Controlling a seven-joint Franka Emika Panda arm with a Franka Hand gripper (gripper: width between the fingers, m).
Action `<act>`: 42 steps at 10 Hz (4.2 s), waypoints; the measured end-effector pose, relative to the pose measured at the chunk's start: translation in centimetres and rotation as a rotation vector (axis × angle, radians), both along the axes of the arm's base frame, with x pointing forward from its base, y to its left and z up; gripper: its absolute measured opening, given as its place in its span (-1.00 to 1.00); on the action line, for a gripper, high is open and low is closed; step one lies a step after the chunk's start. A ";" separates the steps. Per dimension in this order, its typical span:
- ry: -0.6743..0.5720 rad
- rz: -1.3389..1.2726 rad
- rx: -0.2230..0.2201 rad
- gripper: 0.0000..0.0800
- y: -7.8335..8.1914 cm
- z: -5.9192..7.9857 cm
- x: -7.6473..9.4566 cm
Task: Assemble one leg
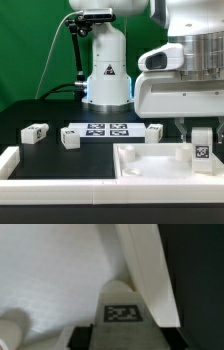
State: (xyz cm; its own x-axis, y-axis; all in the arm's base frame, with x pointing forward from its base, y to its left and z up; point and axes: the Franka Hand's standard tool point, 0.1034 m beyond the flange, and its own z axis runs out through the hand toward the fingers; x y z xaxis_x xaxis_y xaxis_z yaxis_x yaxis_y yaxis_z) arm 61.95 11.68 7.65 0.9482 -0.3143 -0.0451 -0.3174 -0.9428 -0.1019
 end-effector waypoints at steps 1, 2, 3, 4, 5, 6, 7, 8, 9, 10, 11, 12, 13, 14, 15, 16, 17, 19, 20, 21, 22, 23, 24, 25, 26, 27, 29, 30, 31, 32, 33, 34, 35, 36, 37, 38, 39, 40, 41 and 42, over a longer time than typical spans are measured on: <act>0.003 -0.028 0.000 -0.27 0.0 0.0 0.0; 0.003 -0.028 0.000 -0.27 0.0 0.0 0.0; 0.008 -0.077 0.000 -0.27 0.0 0.0 0.0; 0.018 -0.189 0.003 -0.27 0.0 0.0 0.0; 0.012 -0.335 0.018 -0.27 -0.1 0.0 0.1; 0.006 -0.463 0.031 -0.27 -0.1 -0.1 0.0; 0.010 -0.534 0.037 -0.27 -0.1 -0.1 0.0; 0.014 -0.650 0.046 -0.27 -0.1 -0.1 0.0; 0.014 -0.750 0.054 -0.27 0.0 -0.1 0.0; 0.015 -0.860 0.060 -0.27 0.1 -0.1 0.0; 0.017 -0.982 0.074 -0.27 0.2 -0.1 -0.1; 0.026 -1.091 0.086 -0.27 0.2 -0.1 0.0; 0.038 -1.185 0.105 -0.27 0.3 -0.1 0.0; 0.071 -1.308 0.134 -0.27 0.2 -0.1 0.0; 0.101 -1.401 0.153 -0.27 0.3 -0.1 0.1; 0.126 -1.532 0.176 -0.27 0.3 -0.2 0.1; 0.142 -1.632 0.195 -0.27 0.3 -0.2 0.3; 0.168 -1.740 0.214 -0.27 0.2 -0.2 0.4; 0.193 -1.847 0.225 -0.27 0.3 -0.2 0.4; 0.202 -1.874 0.241 -0.27 0.3 -0.2 0.5; 0.204 -1.877 0.244 -0.27 0.3 -0.2 0.5; 0.200 -1.860 0.245 -0.27 0.3 -0.2 0.5; 0.193 -1.830 0.244 -0.27 0.3 -0.2 0.4; 0.186 -1.801 0.242 0.15 0.3 -0.3 0.4; 0.184 -1.787 0.238 0.46 0.2 -0.4 0.4; 0.181 -1.775 0.237 0.57 0.2 -0.4 0.4; 0.133 -1.539 0.218 0.61 0.3 -0.5 0.2; 0.127 -1.435 0.198 0.61 0.5 -0.5 0.1; 0.126 -1.348 0.176 0.62 0.9 -0.4 0.0; 0.106 -1.203 0.147 0.62 1.0 -0.3 0.0; 0.094 -1.070 0.124 0.62 1.3 -0.2 0.0; 0.083 -0.944 0.104 0.62 1.5 -0.1 0.1; 0.073 -0.817 0.085 0.62 1.6 0.0 0.2; 0.056 -0.713 0.077 0.62 1.6 0.1 0.3; 0.038 -0.602 0.070 0.62 1.6 0.1 0.3; 0.026 -0.527 0.069 0.62 1.6 0.1 0.3; 0.016 -0.455 0.066 0.62 1.7 0.1 0.4; 0.006 -0.374 0.060 0.62 1.7 0.2 0.4; 0.012 -0.333 0.061 0.62 1.6 0.3 0.4; 0.005 -0.280 0.060 0.62 1.4 0.2 0.5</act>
Offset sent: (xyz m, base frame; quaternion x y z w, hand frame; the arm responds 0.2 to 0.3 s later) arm 0.0000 0.0000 0.0000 0.0000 0.0000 0.2377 0.9713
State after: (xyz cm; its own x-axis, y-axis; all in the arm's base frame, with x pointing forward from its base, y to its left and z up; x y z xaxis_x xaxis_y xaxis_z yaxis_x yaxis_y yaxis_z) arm 62.44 13.04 7.84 0.8244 -0.5609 -0.0760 -0.5655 -0.8105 -0.1527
